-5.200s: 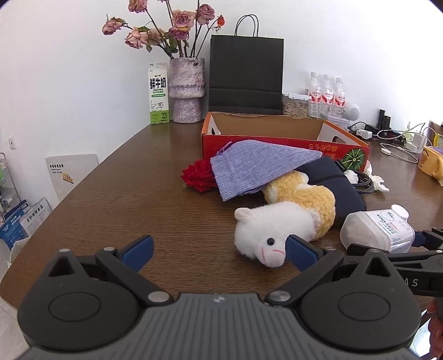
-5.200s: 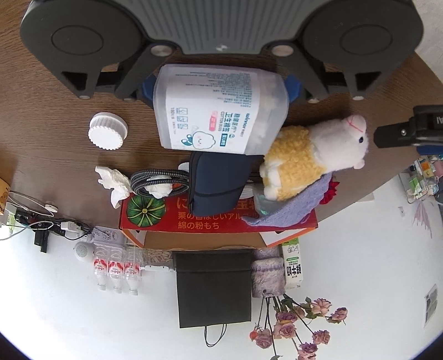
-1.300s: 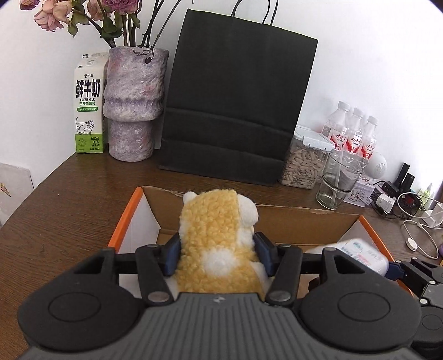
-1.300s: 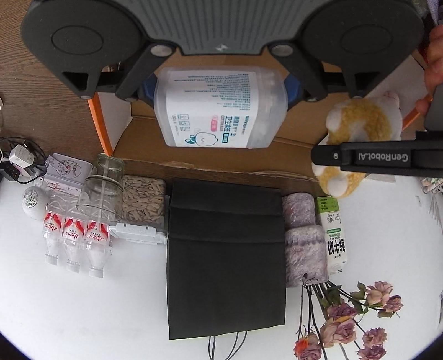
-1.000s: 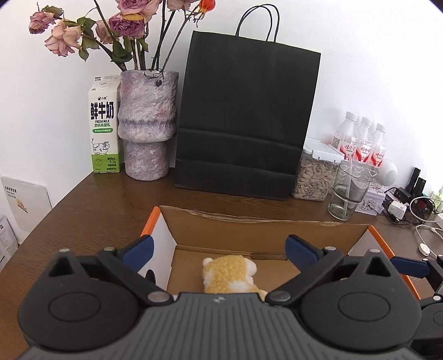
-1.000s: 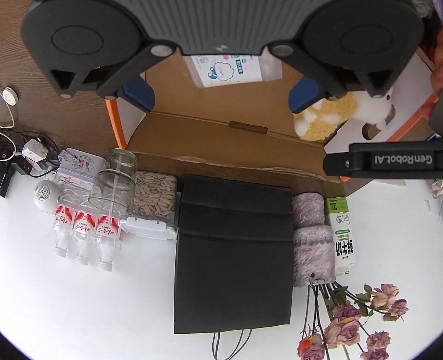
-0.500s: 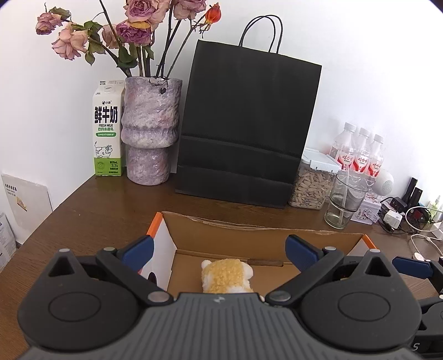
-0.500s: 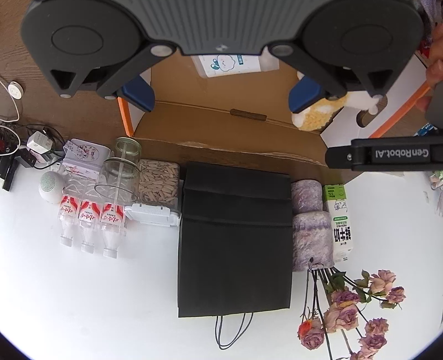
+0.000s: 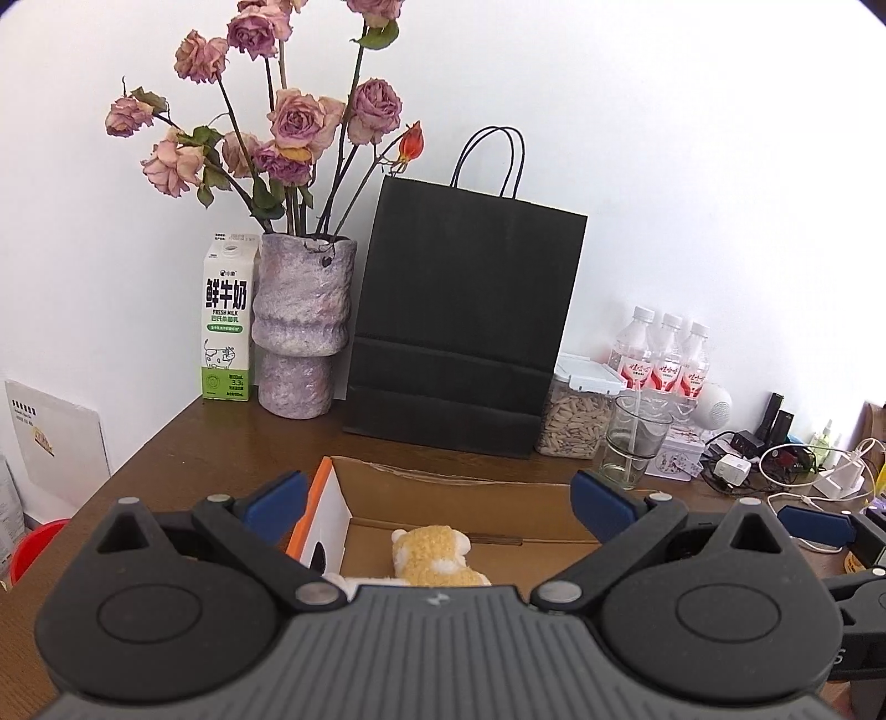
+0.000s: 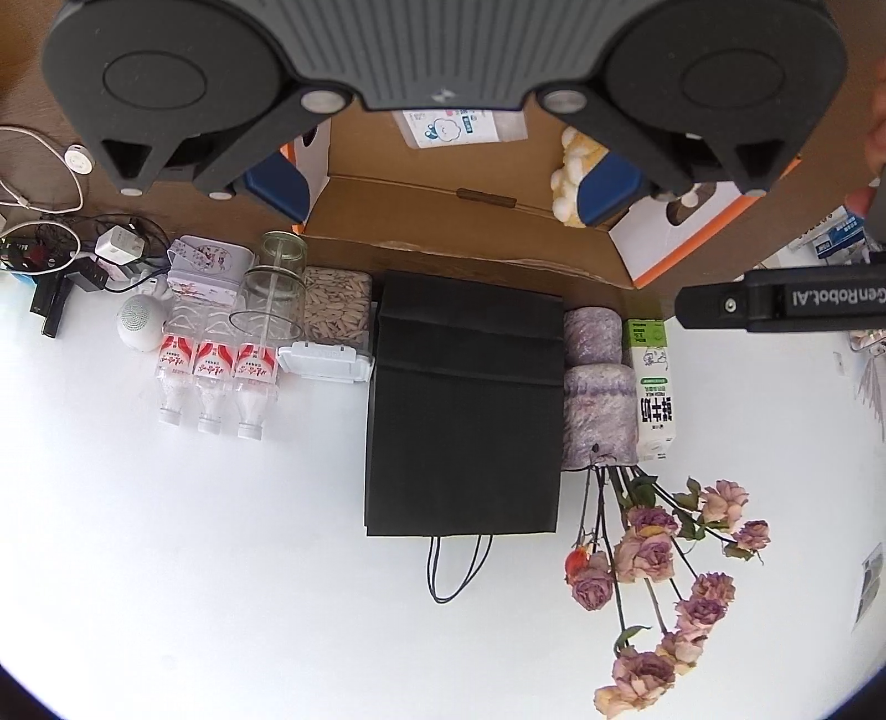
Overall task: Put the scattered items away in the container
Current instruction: 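Lift both tools out of the box and back toward the table, then grasp the white bottle cap with the right tool while the left tool grasps the purple burlap bag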
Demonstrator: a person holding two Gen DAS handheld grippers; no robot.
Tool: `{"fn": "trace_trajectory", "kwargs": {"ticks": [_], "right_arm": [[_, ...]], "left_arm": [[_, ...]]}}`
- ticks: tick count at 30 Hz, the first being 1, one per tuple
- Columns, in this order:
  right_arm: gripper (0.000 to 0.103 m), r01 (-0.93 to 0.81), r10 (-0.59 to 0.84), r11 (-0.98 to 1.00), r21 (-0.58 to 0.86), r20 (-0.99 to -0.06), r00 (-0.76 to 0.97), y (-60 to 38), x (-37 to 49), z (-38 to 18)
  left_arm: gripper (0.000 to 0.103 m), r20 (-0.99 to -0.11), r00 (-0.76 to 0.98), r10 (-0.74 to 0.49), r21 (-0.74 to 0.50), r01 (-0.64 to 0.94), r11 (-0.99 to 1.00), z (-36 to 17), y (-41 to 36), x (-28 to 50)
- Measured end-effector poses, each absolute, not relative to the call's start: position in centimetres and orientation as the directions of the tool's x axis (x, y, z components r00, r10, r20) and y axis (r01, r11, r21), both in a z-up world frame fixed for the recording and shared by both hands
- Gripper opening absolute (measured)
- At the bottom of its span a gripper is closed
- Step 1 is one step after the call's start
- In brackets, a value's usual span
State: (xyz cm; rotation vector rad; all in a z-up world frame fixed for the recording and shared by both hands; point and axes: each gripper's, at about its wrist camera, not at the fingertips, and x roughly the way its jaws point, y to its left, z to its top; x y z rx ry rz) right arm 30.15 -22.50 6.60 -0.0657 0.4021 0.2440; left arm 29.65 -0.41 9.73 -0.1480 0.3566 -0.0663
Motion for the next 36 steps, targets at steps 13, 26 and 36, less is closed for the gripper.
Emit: {"fn": "trace_trajectory", "kwargs": {"ticks": [13, 26, 36], "right_arm": [[0.103, -0.25, 0.22, 0.968, -0.029, -0.386, 0.896, -23.6, 21.3, 6.5], [0.103, -0.24, 0.214, 0.971, -0.012, -0.409, 0.887, -26.0, 13.2, 4.4], [0.103, -0.233, 0.208, 0.972, 0.006, -0.476, 0.855, -27.7, 9.4, 0.6]], "left_arm": [[0.103, -0.346, 0.936, -0.068, -0.139, 0.021, 0.99, 9.1, 1.1, 21.0], [0.103, -0.373, 0.928, -0.024, -0.11, -0.019, 0.994, 7.6, 2.5, 13.6], [0.103, -0.423, 0.906, 0.005, -0.082, -0.044, 0.996, 5.1, 3.2, 10.1]]}}
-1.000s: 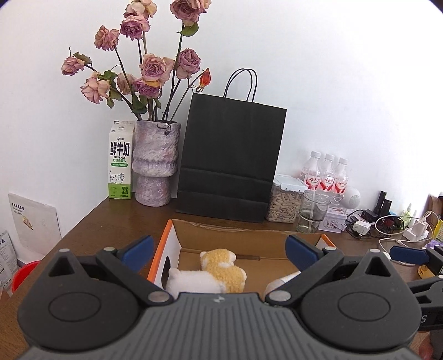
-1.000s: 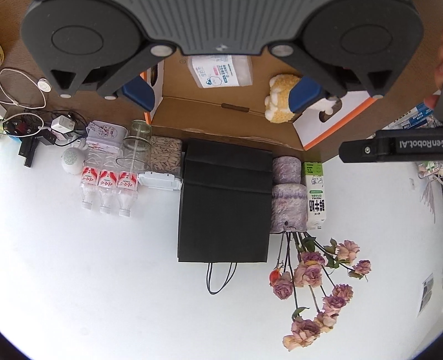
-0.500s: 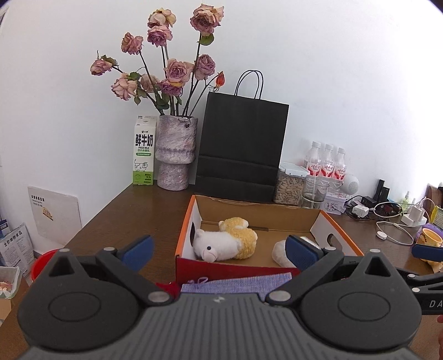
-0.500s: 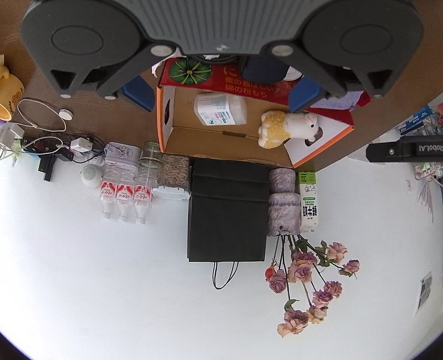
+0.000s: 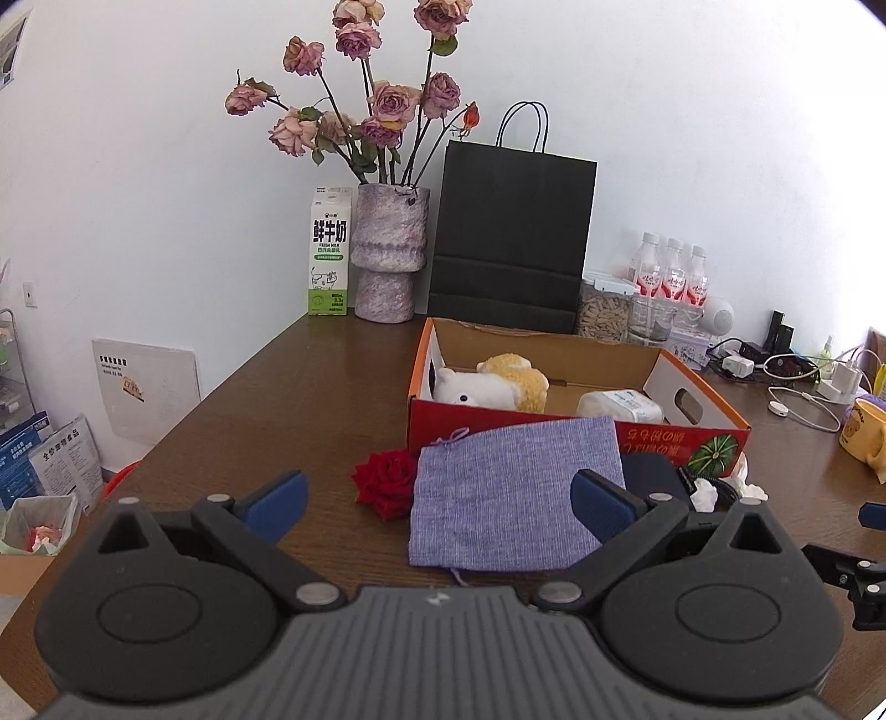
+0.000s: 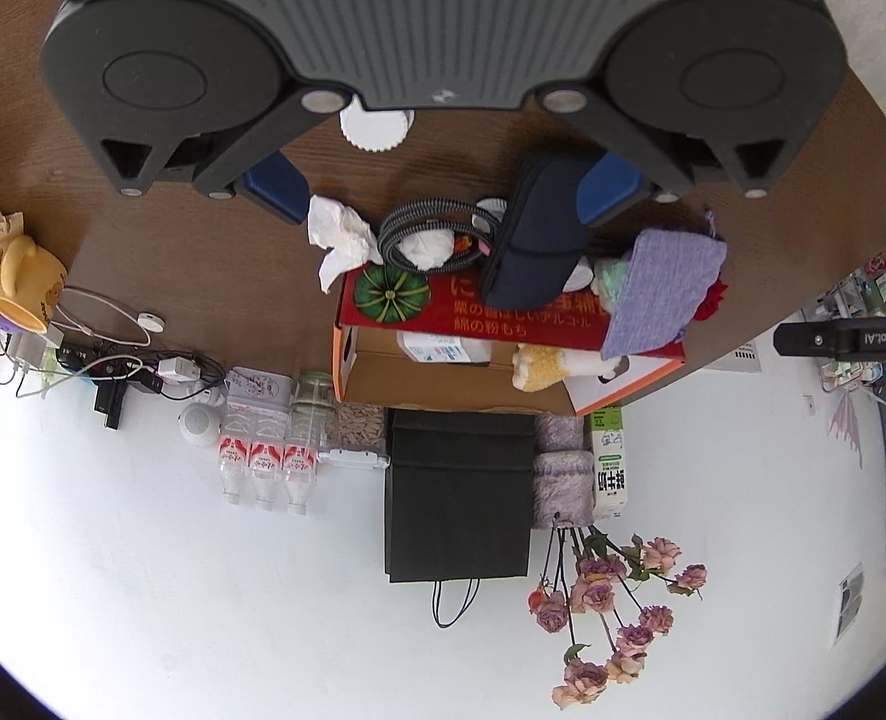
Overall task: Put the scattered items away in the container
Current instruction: 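Grasp the white bottle cap with the right tool while the left tool grasps the purple burlap bag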
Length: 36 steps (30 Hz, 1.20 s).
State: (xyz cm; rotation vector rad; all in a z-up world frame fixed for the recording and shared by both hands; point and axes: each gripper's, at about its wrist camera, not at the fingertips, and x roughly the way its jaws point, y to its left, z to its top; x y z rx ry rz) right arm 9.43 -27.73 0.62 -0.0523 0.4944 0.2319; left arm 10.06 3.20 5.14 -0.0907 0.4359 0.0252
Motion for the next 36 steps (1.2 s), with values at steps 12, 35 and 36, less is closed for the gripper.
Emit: {"fn": "trace_trajectory", "kwargs": {"ticks": [12, 35, 36], "right_arm": [[0.103, -0.206, 0.181, 0.978, 0.02, -0.563, 0.806, -29.1, 8.6, -3.3], [0.038, -0.204, 0.189, 0.978, 0.039, -0.575, 0.796, -29.5, 13.1, -5.4], [0.038, -0.209, 0.199, 0.977, 0.049, -0.572, 0.796, -29.5, 13.1, -5.4]], "left_arm": [[0.103, -0.513, 0.858, -0.029, -0.113, -0.034, 0.993, 1.0, 3.7, 8.1], [0.103, -0.565, 0.825, -0.015, -0.082, -0.038, 0.996, -0.1, 2.7, 11.0], [0.103, -0.566, 0.824, -0.016, -0.083, -0.038, 0.996, -0.1, 2.7, 11.0]]}}
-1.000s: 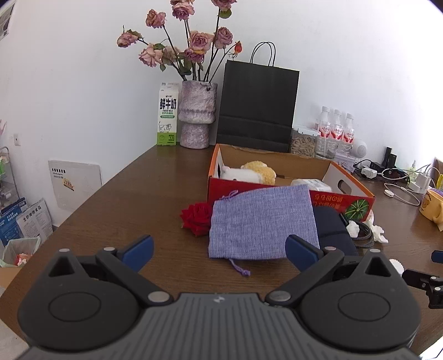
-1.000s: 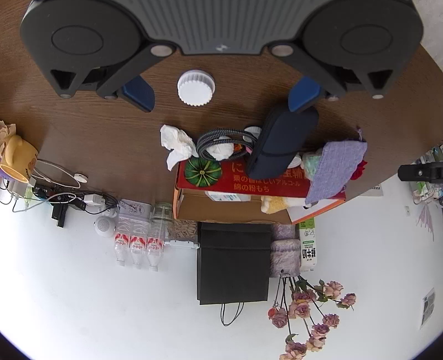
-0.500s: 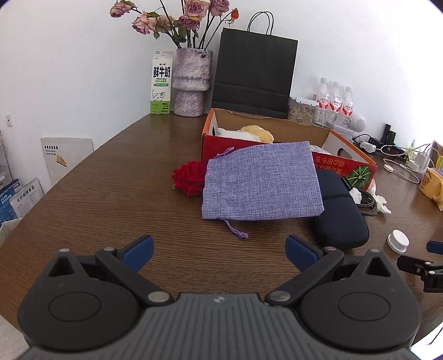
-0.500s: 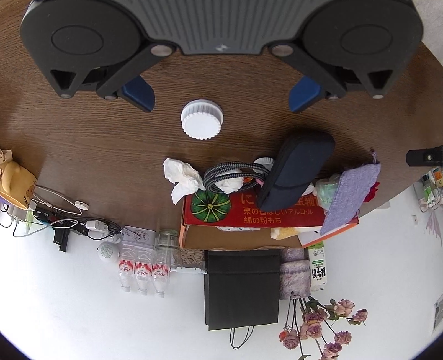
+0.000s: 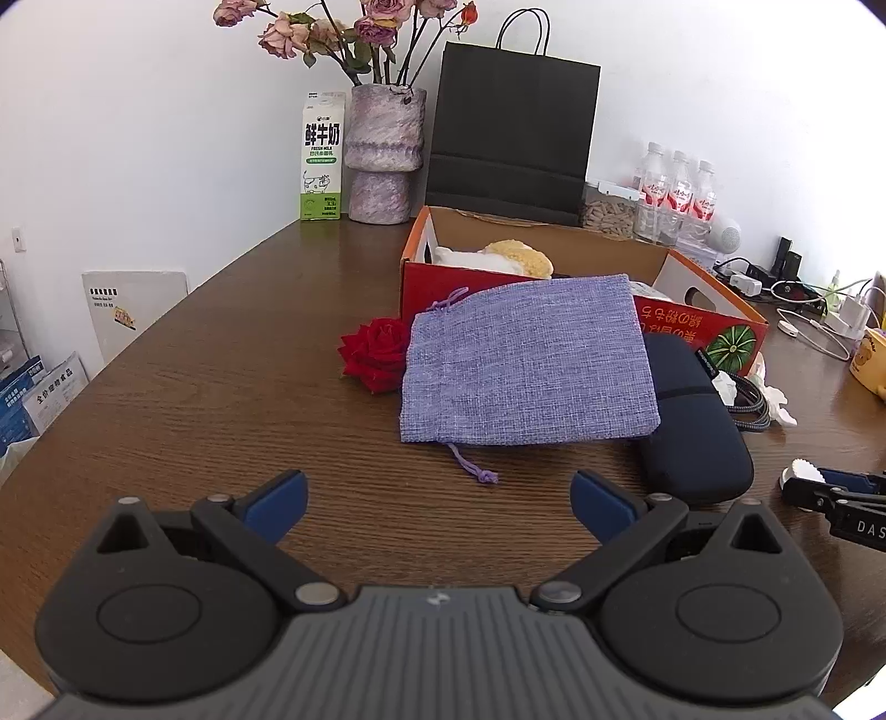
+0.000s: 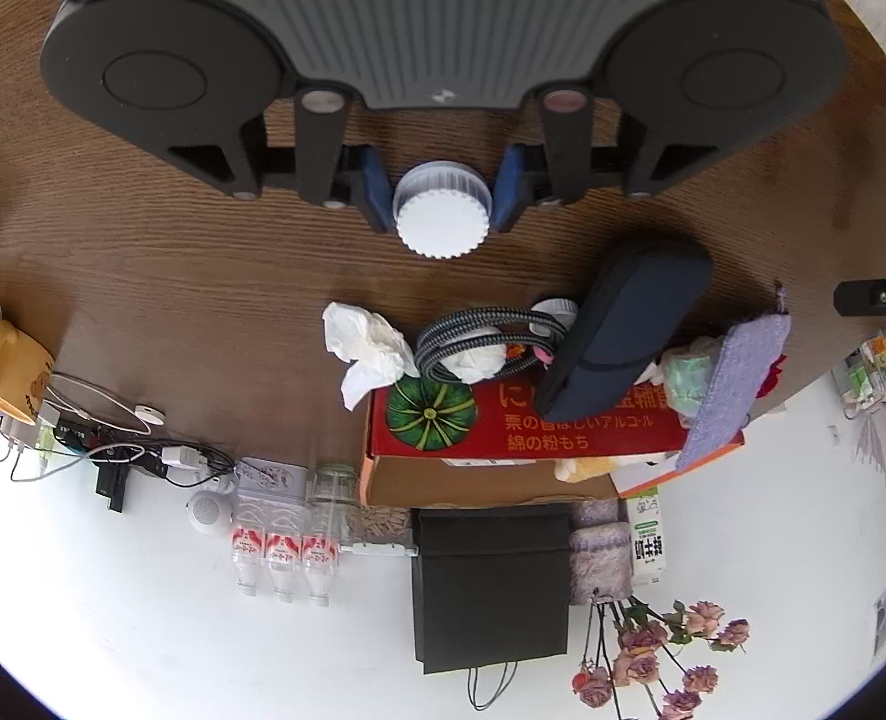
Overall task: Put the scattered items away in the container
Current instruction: 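Grasp the white bottle cap with the right tool while the left tool grasps the purple burlap bag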
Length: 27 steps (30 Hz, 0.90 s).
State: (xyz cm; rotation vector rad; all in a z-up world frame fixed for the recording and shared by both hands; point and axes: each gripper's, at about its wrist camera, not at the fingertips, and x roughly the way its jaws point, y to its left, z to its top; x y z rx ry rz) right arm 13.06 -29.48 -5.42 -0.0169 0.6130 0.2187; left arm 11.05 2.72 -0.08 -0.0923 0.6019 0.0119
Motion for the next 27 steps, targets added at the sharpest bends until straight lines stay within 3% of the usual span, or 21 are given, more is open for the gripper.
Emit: {"fn": "trace_trajectory", "kwargs": {"ticks": [18, 23, 27], "right_arm": [[0.039, -0.171, 0.185, 0.982, 0.076, -0.526, 0.83, -30.0, 12.7, -4.2], [0.039, -0.168, 0.184, 0.983, 0.079, -0.53, 0.828, -30.0, 13.1, -4.2], [0.039, -0.175, 0.191, 0.981, 0.08, -0.528, 0.827, -29.6, 13.3, -4.2]], "left_arm": [[0.103, -0.543, 0.834, -0.099, -0.142, 0.026, 0.99, -0.3, 2.5, 18.0], [0.103, -0.601, 0.792, -0.107, -0.132, 0.033, 0.991, -1.5, 2.3, 19.9], [0.087, -0.61, 0.769, -0.19, -0.236, 0.052, 0.97, -2.2, 3.3, 20.2]]}}
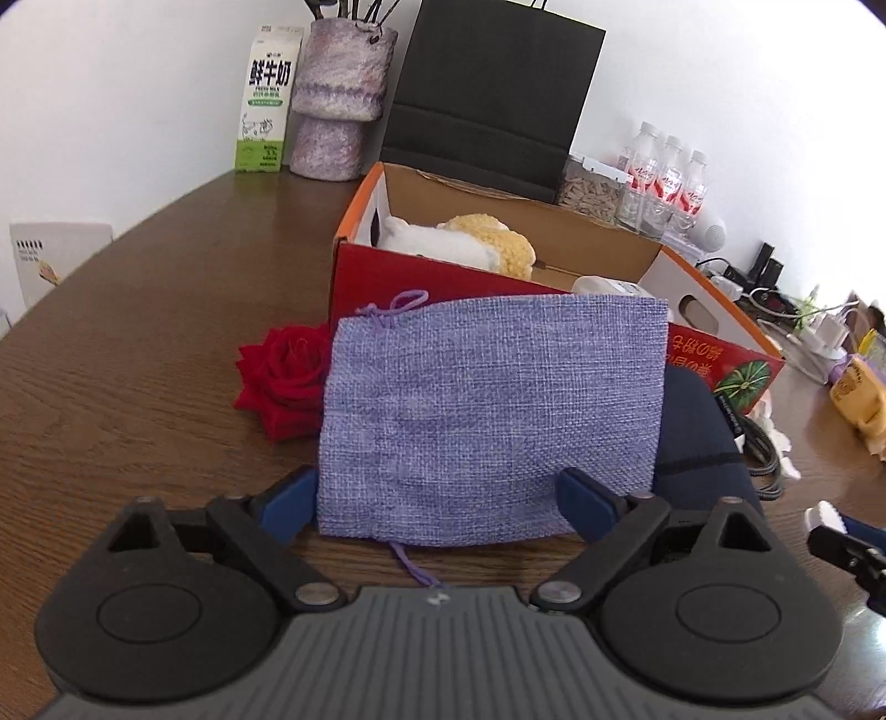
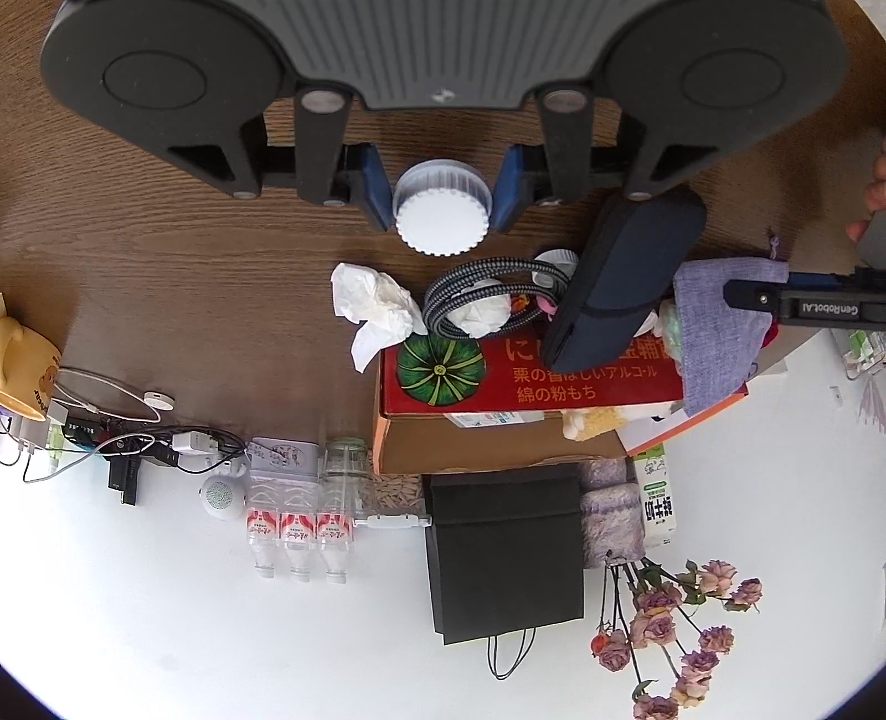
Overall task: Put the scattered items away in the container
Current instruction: 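Grasp the white bottle cap with the right tool while the left tool grasps the purple burlap bag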
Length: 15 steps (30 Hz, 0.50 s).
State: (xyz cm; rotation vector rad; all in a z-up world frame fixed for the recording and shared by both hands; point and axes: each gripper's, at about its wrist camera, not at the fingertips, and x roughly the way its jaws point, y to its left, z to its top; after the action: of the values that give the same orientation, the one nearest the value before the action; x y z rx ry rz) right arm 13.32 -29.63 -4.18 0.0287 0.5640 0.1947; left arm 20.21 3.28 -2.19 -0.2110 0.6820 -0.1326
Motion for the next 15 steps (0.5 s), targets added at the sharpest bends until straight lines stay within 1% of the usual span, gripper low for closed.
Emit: {"fn": "trace_trajectory", "kwargs": {"ticks": [1, 4, 6, 8, 13, 15], "right_arm": [[0.039, -0.176, 0.191, 0.981, 0.08, -0.529, 0.827, -29.6, 13.4, -4.2], [0.039, -0.175, 0.192, 0.981, 0.082, -0.531, 0.825, -29.4, 13.6, -4.3], [0.039, -0.177, 0.194, 0.981, 0.083, -0.532, 0.824, -29.3, 13.7, -4.3], [0.039, -0.18, 0.196, 0.98, 0.081, -0.533, 0.823, -29.2, 13.7, -4.3], [0.039, -0.177, 0.192, 0.981, 0.079, -0.531, 0.825, -29.3, 13.5, -4.2], [0.039, -0.175, 0.19, 0.981, 0.079, -0.529, 0.827, -29.4, 13.5, -4.1]], "left_arm": [[0.083, -0.605, 0.774, -0.19, -0.233, 0.056, 0.971, -2.1, 3.3, 20.0], [0.051, -0.607, 0.77, -0.196, -0.221, 0.073, 0.972, -2.2, 3.3, 19.9], [0.041, -0.608, 0.767, -0.204, -0.224, 0.081, 0.971, -2.2, 3.2, 19.6], [0.037, -0.604, 0.772, -0.196, -0.214, 0.079, 0.974, -2.0, 3.0, 19.2], [0.032, -0.581, 0.796, -0.167, -0.18, 0.075, 0.981, -1.2, 2.7, 17.6], [0.024, -0.566, 0.808, -0.165, -0.172, 0.08, 0.982, -0.7, 2.7, 16.9]]}}
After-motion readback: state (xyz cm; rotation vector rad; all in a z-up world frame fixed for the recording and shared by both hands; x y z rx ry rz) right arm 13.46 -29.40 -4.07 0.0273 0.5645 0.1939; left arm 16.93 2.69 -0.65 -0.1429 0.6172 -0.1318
